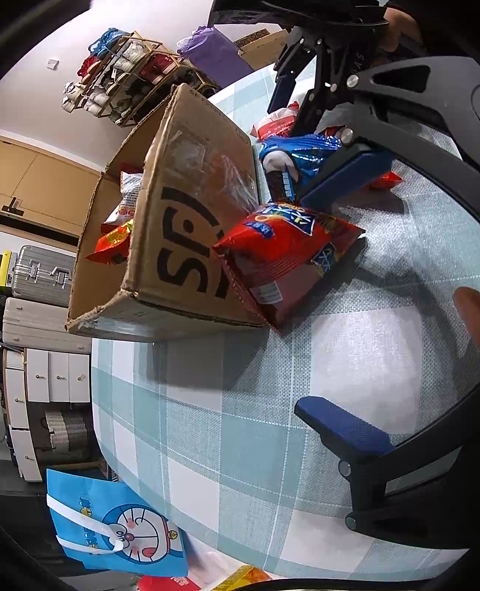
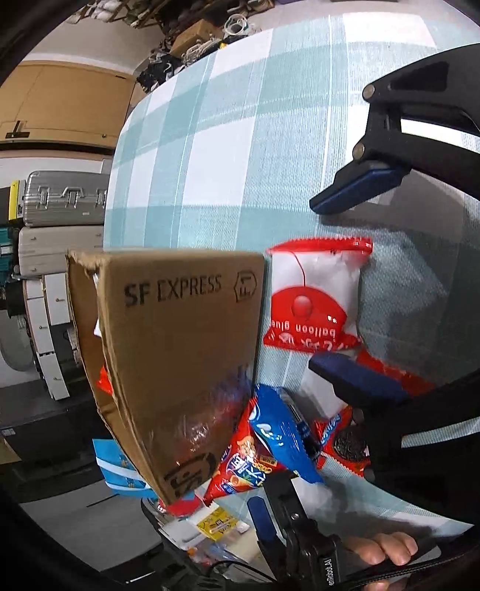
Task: Organize snacks
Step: 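Grasp the red-and-white balloon gum pack with the right gripper while the left gripper grasps the red chip bag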
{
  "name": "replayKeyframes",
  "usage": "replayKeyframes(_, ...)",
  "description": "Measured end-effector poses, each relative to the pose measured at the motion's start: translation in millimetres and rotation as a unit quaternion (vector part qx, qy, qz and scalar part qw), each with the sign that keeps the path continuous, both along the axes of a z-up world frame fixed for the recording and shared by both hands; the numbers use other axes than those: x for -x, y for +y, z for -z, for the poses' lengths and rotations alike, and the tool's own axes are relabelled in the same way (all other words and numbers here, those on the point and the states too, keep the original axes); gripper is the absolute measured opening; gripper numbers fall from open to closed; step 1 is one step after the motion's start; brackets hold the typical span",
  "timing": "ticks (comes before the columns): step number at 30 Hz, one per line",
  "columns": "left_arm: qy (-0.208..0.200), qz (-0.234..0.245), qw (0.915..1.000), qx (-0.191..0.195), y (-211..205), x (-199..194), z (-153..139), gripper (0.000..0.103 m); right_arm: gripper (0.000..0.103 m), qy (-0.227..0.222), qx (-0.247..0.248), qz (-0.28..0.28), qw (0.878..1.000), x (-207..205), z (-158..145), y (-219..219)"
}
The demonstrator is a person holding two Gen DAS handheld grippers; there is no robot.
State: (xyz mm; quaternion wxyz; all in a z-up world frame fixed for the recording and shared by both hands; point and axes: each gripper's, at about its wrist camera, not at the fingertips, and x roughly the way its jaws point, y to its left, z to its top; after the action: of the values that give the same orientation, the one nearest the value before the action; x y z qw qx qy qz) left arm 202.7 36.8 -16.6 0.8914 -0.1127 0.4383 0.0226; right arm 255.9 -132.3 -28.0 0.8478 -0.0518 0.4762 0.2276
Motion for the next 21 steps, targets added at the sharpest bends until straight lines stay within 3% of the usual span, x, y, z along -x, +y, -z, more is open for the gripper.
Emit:
replayKeyframes(11,0.002,-0.004,0.9999,0.009,1,-4,0,0.102,0.051,-0.015,-0.027,-0.007,0.999,8,-5,-5)
replayKeyframes(21,0.006,-0.015,0.9995,0.026,1,-20,3,0.102,0.051,-0.04,-0.048,-0.017,0.998,22,-20,-13)
